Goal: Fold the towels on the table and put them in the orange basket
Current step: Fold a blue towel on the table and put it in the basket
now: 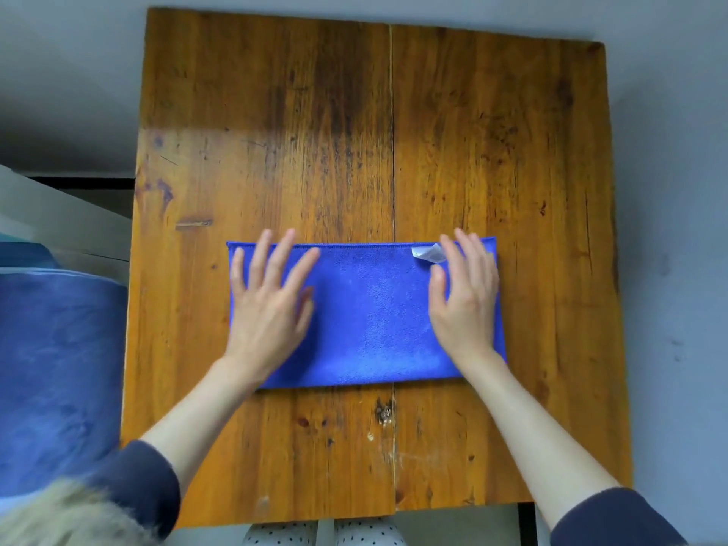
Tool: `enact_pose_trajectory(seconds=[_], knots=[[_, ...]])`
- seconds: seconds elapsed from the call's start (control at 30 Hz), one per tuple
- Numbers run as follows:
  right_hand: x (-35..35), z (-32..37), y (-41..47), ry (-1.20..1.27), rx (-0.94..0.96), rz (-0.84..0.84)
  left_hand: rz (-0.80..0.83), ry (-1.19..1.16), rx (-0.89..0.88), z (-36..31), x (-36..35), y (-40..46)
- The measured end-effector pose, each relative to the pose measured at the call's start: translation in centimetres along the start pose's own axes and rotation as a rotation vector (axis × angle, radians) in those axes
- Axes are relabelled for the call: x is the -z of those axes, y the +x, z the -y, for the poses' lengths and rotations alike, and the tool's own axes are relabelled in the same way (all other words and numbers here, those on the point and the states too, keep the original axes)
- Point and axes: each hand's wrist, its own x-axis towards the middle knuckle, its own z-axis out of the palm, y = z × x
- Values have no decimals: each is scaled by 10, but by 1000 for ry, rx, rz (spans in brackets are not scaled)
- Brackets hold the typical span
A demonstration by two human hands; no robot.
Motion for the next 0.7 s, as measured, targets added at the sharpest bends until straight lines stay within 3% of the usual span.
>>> enact_pose_trajectory(seconds=[0.1, 0.4, 0.53, 0.7], knots=[[-22, 5, -14, -126, 145, 120, 81, 49, -32, -16, -22, 3], [-43, -19, -39, -399, 242, 229, 89, 156, -10, 0, -47, 2], [-34, -21, -39, -257, 262, 201, 60, 63, 0, 2, -40, -4], [-18, -40, -21, -101, 124, 55, -86, -70, -2, 19, -34, -30]])
